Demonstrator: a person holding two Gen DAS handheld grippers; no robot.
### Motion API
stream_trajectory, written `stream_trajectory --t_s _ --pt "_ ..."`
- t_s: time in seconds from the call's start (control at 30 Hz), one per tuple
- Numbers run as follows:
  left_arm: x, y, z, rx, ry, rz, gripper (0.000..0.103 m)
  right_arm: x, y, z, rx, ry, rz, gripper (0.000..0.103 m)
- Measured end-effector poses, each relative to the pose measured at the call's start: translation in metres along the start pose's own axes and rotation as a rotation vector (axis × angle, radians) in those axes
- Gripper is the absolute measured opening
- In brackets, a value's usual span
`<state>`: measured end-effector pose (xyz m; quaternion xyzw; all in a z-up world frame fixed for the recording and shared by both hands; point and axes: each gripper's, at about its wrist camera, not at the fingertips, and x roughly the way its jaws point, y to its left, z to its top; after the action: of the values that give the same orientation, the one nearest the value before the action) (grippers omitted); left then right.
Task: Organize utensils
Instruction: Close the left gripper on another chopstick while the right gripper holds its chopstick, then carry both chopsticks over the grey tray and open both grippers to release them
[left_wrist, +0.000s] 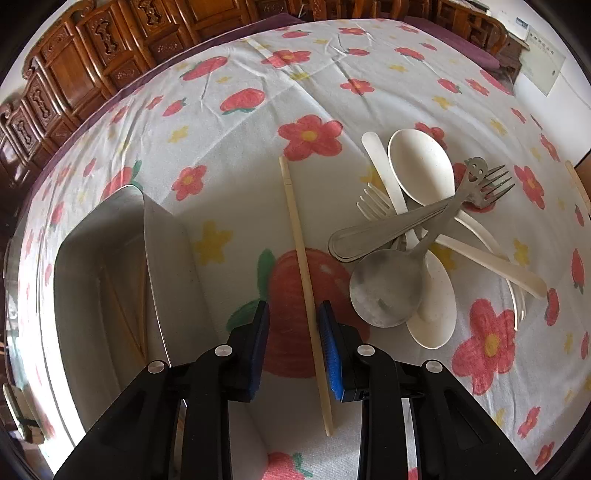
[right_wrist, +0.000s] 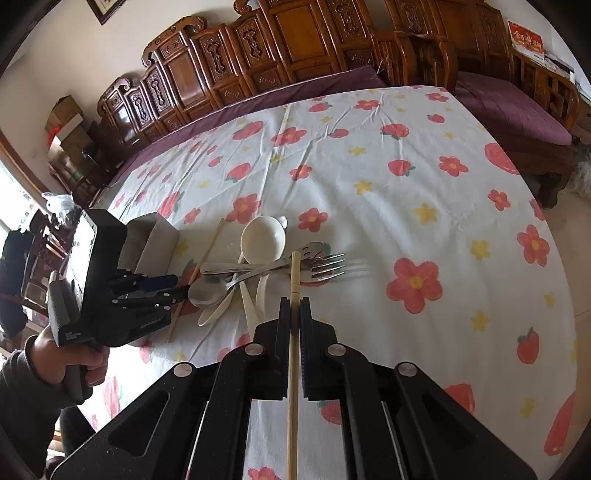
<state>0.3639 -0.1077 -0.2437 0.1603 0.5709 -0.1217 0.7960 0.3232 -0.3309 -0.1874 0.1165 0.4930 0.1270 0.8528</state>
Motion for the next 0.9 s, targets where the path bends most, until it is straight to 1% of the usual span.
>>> stream_trajectory --t_s 0.13,0.23,0.33,0.37,0.53,0.57,0.63,0.73,0.9 --pt "0.000 -0.002 0.003 0.013 0.002 0.017 0.026 -0.004 0.003 -0.003 -0.001 -0.004 0.007 0.006" --pt "0.000 -0.004 0.004 0.032 0.009 0.006 0.019 -0.008 0.003 -0.006 -0.002 -0.011 0.008 0.006" --pt "0.001 -0.007 0.007 0.050 0.017 0.009 0.018 -0.009 0.001 -0.008 0.009 -0.012 0.012 0.006" --pt "0.001 -0.007 0.007 0.049 0.020 0.006 0.016 -0.009 0.000 -0.009 0.011 -0.012 0.012 0.006" --pt "0.002 -0.002 0.011 0.018 0.038 -0.036 0.011 -0.010 0.000 -0.010 0.010 -0.014 0.015 0.006" --pt "0.002 -0.002 0.011 0.014 0.041 -0.054 0.005 -0.009 0.001 -0.010 0.009 -0.014 0.015 0.006" --pt "0.003 0.000 0.012 0.007 0.042 -0.068 0.005 -0.008 0.002 -0.010 0.003 -0.013 0.013 0.006" --pt "0.002 0.001 0.010 0.001 0.036 -0.063 0.004 -0.007 0.006 -0.011 -0.006 -0.010 0.008 0.006" --pt "-0.013 0.006 0.003 -0.033 -0.012 -0.081 0.004 -0.006 0.015 -0.012 -0.019 -0.013 0.005 0.006"
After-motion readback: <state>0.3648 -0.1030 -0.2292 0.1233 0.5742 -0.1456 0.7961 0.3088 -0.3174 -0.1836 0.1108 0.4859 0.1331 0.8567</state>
